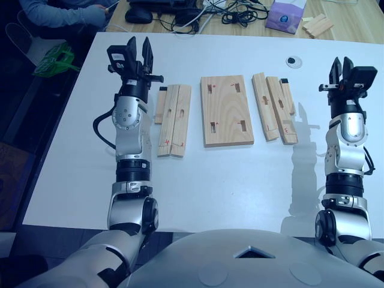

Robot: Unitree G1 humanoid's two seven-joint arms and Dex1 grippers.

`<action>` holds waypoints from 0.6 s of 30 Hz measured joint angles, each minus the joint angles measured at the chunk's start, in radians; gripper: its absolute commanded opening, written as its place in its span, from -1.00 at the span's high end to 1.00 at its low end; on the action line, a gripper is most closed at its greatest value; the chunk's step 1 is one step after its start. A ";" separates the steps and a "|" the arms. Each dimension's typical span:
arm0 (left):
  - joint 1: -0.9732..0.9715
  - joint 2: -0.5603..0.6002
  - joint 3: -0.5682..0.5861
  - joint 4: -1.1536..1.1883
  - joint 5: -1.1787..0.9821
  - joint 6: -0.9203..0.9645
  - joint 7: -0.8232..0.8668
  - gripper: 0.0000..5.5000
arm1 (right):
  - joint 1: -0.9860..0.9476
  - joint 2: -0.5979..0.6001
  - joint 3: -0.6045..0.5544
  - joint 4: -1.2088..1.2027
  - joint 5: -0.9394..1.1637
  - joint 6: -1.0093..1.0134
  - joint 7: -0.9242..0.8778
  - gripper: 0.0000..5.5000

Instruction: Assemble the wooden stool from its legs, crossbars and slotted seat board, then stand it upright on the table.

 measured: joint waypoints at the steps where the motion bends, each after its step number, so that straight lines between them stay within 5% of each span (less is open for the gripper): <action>1: 0.006 0.000 0.000 -0.006 -0.005 0.004 -0.001 0.46 | 0.000 0.000 0.004 -0.003 -0.001 0.000 0.003 0.65; 8: 0.030 -0.006 -0.011 -0.022 0.000 0.053 0.005 0.46 | 0.004 0.000 0.017 -0.006 -0.018 -0.002 0.012 0.65; 14: 0.055 0.063 -0.035 -0.029 0.086 0.165 0.023 0.14 | 0.018 0.000 0.026 -0.014 -0.022 -0.003 0.017 0.65; 18: 0.133 0.129 -0.040 -0.090 0.076 0.362 -0.052 0.10 | 0.041 0.003 0.030 -0.020 -0.025 -0.007 0.012 0.65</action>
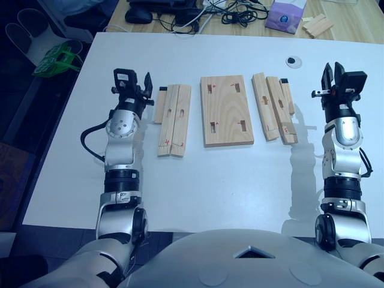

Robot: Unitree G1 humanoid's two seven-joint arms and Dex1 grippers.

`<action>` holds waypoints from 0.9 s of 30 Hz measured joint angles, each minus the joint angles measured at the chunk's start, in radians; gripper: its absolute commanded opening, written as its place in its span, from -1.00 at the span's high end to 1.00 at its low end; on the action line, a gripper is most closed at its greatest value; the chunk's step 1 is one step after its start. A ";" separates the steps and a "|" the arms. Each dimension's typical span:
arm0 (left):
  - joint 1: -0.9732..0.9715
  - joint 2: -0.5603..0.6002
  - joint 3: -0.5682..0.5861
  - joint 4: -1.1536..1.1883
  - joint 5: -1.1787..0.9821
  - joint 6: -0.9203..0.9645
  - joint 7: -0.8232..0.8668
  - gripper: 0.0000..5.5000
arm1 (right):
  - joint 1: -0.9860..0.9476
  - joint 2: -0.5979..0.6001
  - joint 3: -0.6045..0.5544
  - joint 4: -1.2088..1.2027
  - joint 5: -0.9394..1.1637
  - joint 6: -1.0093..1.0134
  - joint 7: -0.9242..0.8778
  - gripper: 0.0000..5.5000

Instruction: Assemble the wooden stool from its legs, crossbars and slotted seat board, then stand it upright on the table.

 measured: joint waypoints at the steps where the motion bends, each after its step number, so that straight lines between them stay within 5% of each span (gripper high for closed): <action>1: 0.024 0.019 -0.009 -0.027 -0.009 0.047 -0.039 0.10 | 0.004 0.000 -0.001 -0.001 -0.001 -0.003 -0.009 0.65; 7: 0.088 0.094 -0.049 -0.085 0.033 0.185 -0.099 0.10 | 0.020 0.016 0.000 -0.011 -0.001 -0.012 -0.031 0.65; 27: 0.191 0.150 -0.108 -0.188 0.055 0.230 -0.186 0.10 | 0.081 0.037 -0.020 -0.069 0.000 0.000 -0.071 0.65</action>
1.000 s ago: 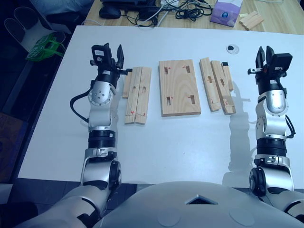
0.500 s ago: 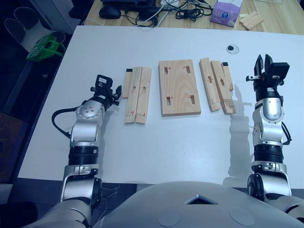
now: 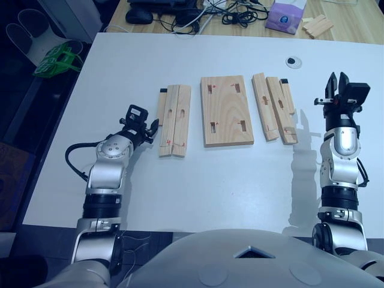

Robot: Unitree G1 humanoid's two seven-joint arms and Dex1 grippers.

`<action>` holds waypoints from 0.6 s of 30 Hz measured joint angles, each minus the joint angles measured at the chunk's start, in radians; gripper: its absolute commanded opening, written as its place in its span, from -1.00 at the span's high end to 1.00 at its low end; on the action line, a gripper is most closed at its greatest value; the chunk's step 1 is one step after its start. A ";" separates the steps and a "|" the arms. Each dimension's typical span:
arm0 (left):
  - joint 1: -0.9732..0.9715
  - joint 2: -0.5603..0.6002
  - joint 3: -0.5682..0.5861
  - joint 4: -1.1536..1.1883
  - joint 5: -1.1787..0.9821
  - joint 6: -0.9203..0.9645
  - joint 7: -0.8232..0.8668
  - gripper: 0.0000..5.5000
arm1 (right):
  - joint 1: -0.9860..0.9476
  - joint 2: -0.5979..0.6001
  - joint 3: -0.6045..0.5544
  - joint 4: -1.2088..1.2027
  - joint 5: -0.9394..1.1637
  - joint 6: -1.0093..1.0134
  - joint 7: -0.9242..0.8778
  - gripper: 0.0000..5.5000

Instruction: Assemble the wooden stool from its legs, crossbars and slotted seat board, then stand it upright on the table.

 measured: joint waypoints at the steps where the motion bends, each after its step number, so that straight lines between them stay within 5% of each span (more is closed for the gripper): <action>1: 0.003 0.001 0.000 -0.007 0.000 0.005 0.000 0.10 | 0.008 0.002 -0.001 -0.010 0.000 0.001 -0.005 0.65; 18: 0.024 0.059 0.010 -0.034 0.053 0.001 -0.023 0.10 | 0.046 0.011 -0.014 -0.038 0.003 0.015 -0.024 0.65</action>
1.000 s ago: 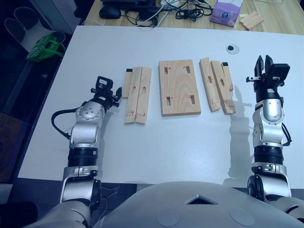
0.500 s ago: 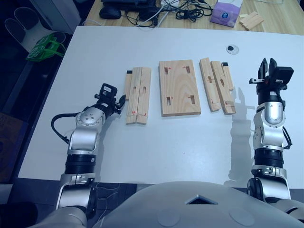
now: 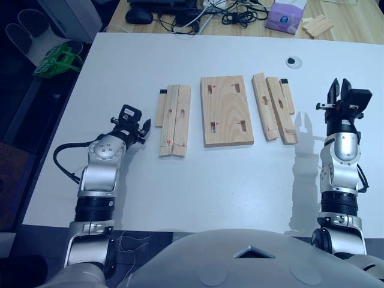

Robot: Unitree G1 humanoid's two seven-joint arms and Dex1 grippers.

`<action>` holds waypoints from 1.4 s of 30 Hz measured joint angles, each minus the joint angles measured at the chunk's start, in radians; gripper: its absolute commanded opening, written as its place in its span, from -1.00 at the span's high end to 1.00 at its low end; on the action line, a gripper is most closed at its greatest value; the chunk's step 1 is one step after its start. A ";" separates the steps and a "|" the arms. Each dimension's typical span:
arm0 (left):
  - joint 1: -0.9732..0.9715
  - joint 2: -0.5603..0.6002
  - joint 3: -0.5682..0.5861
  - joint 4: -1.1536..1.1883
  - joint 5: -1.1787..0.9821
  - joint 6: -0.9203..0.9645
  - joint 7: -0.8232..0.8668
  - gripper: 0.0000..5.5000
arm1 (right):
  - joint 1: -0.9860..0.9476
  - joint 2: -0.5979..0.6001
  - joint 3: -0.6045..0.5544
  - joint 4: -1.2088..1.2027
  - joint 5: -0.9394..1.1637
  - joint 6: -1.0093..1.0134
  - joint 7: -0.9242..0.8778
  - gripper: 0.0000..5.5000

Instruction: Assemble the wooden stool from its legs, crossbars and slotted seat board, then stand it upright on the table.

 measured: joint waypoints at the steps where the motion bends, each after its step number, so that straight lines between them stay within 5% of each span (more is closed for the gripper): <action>1: 0.012 0.027 -0.006 -0.009 0.001 0.005 -0.026 0.10 | 0.004 0.000 -0.005 -0.003 0.000 0.000 -0.003 0.65; 9: 0.039 0.076 -0.018 -0.053 -0.016 0.081 -0.112 0.10 | 0.019 0.001 -0.008 -0.017 0.000 0.000 -0.010 0.65; 26: 0.078 -0.089 -0.074 -0.226 -0.058 0.262 -0.006 0.10 | 0.016 0.009 -0.033 -0.002 0.004 0.000 -0.026 0.65; 34: 0.078 -0.101 -0.069 -0.209 -0.058 0.242 0.049 -0.37 | 0.009 0.017 -0.028 0.003 0.003 0.000 -0.027 0.65; 42: -0.017 -0.261 0.048 -0.108 -0.177 0.353 0.123 -0.37 | -0.007 0.024 -0.023 0.017 0.000 -0.001 -0.030 0.65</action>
